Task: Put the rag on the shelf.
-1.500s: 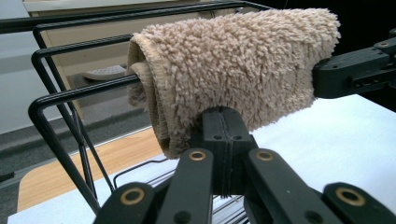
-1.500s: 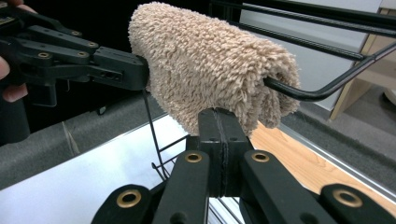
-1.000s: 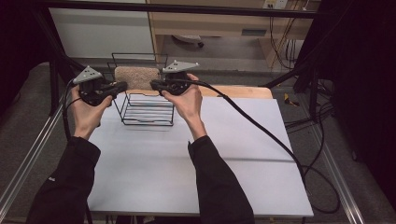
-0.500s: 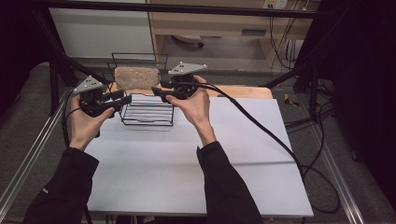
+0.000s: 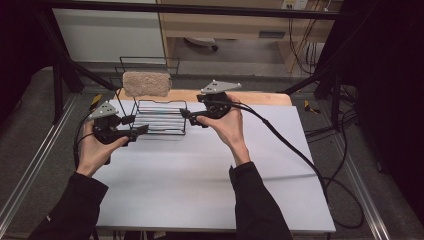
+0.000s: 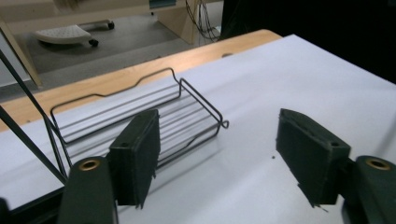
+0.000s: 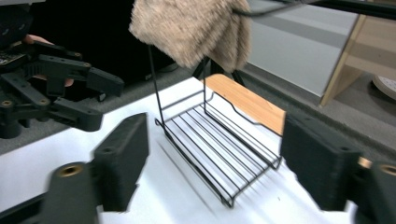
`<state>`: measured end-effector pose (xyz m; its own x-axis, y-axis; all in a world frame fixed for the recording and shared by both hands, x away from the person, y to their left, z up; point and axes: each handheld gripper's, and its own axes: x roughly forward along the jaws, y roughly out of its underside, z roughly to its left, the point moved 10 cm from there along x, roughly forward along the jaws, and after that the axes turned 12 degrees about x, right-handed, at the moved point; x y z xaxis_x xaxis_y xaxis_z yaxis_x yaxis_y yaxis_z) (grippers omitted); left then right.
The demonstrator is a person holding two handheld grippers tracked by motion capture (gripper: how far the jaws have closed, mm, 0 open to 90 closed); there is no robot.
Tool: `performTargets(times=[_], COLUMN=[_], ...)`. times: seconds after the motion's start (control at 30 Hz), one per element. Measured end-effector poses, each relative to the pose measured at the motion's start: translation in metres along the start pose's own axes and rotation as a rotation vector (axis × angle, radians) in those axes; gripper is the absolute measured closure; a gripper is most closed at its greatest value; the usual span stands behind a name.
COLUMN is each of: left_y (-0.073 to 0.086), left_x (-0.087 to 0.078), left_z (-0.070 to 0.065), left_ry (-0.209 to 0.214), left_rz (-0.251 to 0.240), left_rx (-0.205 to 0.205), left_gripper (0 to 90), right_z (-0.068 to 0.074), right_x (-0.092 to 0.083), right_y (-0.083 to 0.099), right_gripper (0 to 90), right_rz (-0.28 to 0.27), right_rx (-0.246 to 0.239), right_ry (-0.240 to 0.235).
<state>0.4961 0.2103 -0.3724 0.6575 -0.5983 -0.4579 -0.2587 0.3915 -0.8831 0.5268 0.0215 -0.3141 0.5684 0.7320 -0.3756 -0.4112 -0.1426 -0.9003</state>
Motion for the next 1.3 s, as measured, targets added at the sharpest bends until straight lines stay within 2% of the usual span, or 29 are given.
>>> performTargets(times=[0.23, 0.33, 0.43, 0.87, 1.0, 1.3], left_y=[0.017, 0.025, 0.031, 0.058, 0.068, 0.09], left_x=[0.006, 0.008, 0.01, 0.012, 0.012, 0.01], left_z=[-0.011, -0.015, -0.019, -0.04, -0.045, -0.053], left_ry=[0.014, 0.005, 0.002, 0.049, 0.065, 0.071], left_rz=[0.022, 0.041, 0.048, 0.058, 0.066, 0.069], left_rx=[0.009, 0.015, 0.018, 0.013, 0.026, 0.018], left_gripper=[16.0, 11.1, 8.0, 7.0, 7.1, 7.1], right_z=[-0.017, -0.026, -0.033, -0.051, -0.056, -0.066], right_x=[-0.019, -0.027, -0.035, -0.06, -0.066, -0.08], right_y=[0.018, 0.029, 0.041, 0.092, 0.107, 0.141], right_gripper=[11.7, 9.7, 8.7, 7.2, 7.0, 6.1], right_rz=[0.023, 0.042, 0.047, 0.048, 0.055, 0.078], right_rx=[-0.002, -0.008, 0.009, 0.069, 0.084, 0.122], right_ry=[0.028, 0.044, 0.042, 0.028, 0.033, 0.041])
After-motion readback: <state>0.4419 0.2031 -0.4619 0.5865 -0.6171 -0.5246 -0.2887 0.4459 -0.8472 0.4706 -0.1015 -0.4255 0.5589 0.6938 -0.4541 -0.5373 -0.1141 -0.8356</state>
